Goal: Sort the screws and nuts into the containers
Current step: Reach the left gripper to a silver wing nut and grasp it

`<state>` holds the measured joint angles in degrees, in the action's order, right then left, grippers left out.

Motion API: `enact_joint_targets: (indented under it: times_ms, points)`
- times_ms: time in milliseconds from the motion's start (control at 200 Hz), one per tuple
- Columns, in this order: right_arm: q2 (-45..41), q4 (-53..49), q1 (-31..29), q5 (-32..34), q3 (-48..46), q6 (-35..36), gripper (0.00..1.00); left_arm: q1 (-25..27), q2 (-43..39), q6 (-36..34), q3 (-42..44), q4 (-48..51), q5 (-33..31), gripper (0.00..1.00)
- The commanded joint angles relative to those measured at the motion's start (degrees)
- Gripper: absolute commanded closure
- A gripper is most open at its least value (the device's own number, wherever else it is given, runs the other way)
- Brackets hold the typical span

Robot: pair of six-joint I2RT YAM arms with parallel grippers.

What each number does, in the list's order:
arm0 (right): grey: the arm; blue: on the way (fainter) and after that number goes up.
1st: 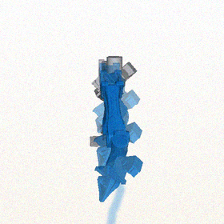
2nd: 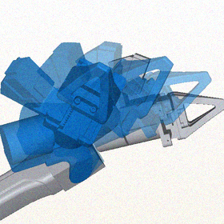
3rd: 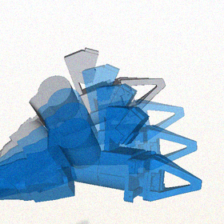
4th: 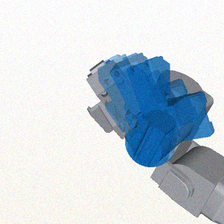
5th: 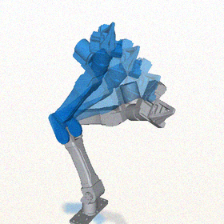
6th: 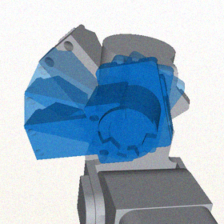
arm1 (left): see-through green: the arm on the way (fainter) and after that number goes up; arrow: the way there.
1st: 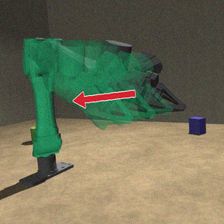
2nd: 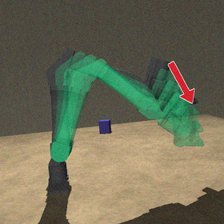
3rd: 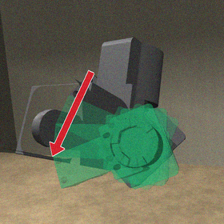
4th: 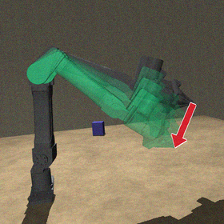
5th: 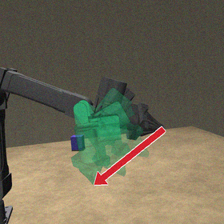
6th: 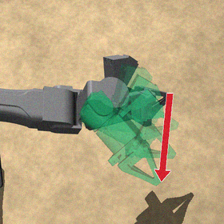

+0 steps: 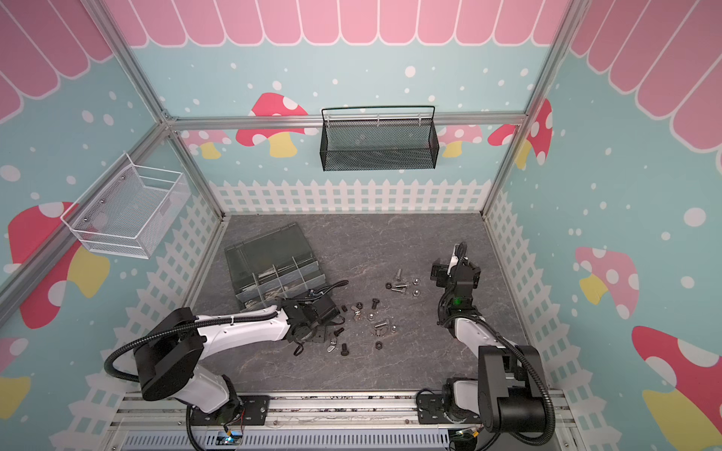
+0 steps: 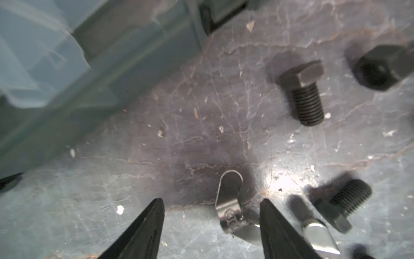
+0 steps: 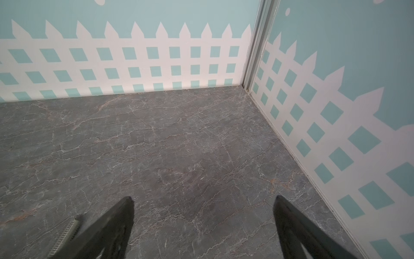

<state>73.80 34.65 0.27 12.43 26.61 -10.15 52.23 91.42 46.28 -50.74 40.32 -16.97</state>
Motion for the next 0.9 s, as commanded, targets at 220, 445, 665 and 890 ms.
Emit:
enact_joint_targets:
  times_ms: [220, 445, 665, 890]
  points:
    - [0.8, -0.9, -0.8, -1.0, 1.3, -0.2, 0.02, 0.2, 2.0, -0.4, -1.2, 1.2, 0.3, 0.42]
    - [0.8, -1.1, -0.8, -1.1, 1.4, -0.2, 0.02, 0.0, 2.8, -1.3, -1.4, 1.1, 0.3, 0.46]
    - [0.9, -1.3, -1.0, -0.8, 1.7, 0.0, 0.02, -0.3, 4.1, -2.2, -2.2, 1.1, 0.3, 0.49]
    - [0.8, -1.5, -1.0, 0.0, 1.7, 0.0, 0.02, -0.6, 5.0, -3.0, -2.4, 1.2, 1.0, 0.63]
